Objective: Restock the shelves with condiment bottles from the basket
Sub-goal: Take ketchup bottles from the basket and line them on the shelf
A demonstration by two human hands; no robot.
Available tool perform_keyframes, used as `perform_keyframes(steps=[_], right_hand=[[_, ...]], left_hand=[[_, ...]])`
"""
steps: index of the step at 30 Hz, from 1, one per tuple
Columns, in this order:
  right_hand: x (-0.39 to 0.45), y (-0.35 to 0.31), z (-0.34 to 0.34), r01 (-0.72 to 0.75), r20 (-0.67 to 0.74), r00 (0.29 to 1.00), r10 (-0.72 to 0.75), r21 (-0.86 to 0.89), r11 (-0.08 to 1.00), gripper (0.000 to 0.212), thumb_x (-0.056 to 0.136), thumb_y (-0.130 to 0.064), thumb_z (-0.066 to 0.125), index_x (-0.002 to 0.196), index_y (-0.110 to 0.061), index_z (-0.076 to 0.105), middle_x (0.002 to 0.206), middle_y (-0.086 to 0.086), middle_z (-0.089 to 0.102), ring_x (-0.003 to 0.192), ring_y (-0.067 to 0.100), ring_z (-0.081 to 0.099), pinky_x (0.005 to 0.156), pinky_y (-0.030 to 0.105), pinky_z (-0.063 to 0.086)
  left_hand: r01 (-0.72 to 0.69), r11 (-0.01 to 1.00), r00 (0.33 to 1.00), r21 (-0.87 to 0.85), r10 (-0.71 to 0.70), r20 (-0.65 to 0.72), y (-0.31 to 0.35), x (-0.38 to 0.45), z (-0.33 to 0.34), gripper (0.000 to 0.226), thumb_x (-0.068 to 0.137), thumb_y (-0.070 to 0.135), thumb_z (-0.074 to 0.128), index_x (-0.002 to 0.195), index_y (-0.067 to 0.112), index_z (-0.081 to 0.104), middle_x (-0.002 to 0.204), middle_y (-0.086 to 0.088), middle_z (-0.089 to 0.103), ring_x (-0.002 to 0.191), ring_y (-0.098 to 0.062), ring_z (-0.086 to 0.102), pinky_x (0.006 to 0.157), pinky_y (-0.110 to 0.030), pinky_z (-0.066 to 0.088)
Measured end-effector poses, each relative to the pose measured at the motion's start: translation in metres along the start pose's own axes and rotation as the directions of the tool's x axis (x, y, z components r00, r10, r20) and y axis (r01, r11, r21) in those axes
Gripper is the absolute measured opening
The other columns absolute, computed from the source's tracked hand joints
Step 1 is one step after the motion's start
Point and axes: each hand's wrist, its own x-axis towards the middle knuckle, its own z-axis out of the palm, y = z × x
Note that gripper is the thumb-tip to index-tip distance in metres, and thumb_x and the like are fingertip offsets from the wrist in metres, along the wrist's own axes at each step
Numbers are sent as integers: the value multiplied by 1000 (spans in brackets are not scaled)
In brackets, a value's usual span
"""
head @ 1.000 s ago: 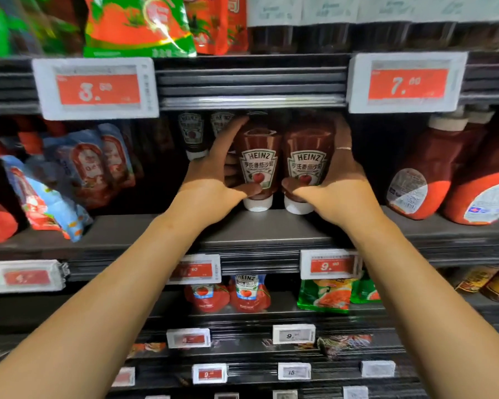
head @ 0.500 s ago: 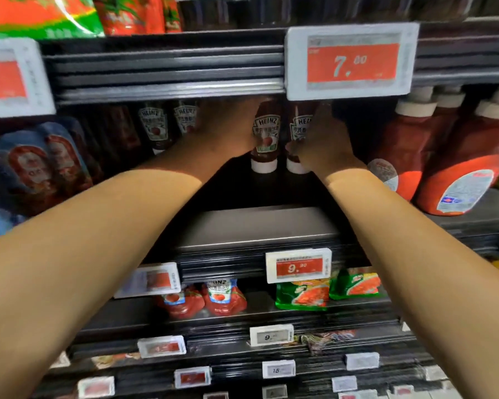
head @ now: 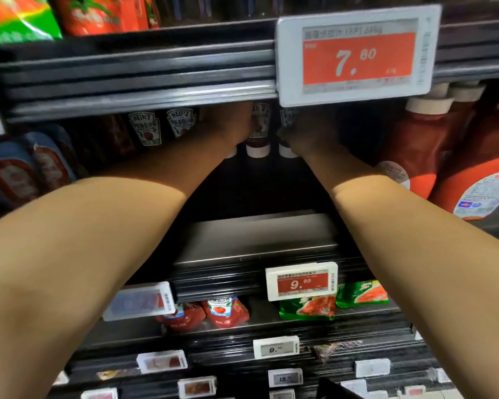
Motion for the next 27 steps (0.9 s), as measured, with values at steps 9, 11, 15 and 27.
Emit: perform_keyframes(steps=[9, 11, 15, 27], right_hand=[[2, 11, 24, -68, -116, 988, 99, 245, 967, 56, 88, -29, 77, 136, -9, 56, 132, 9, 65, 123, 26, 61, 97, 32, 49], [2, 11, 26, -74, -125, 986, 114, 285, 956, 61, 88, -27, 77, 141, -10, 51, 134, 9, 64, 123, 27, 61, 92, 28, 48], [-2, 15, 27, -59, -89, 991, 95, 340, 939, 74, 88, -24, 78, 150, -14, 39, 137, 7, 62, 125, 24, 59, 85, 19, 41], [-6, 3, 32, -97, -67, 990, 122, 295, 951, 105, 77, -60, 80, 155, -10, 29, 149, 7, 54, 137, 25, 51, 112, 32, 42]], left_hand=[[-60, 996, 991, -62, 52, -121, -8, 4, 11, 35, 94, 20, 64, 128, 10, 60, 125, -17, 62, 119, -30, 55, 95, -23, 38], [-59, 990, 984, -132, 35, -175, -6, 2, 12, 18, 99, 18, 56, 114, 12, 64, 110, -10, 62, 103, -17, 55, 77, -1, 35], [-92, 992, 967, -84, 69, -246, -6, -7, 5, 28, 92, 29, 52, 111, 13, 67, 103, -1, 67, 95, -13, 61, 76, -8, 43], [525, 829, 759, -191, -558, -335, -96, -60, -27, 145, 57, 65, 86, 160, 9, 2, 166, -22, 4, 154, -37, 7, 124, -43, 11]])
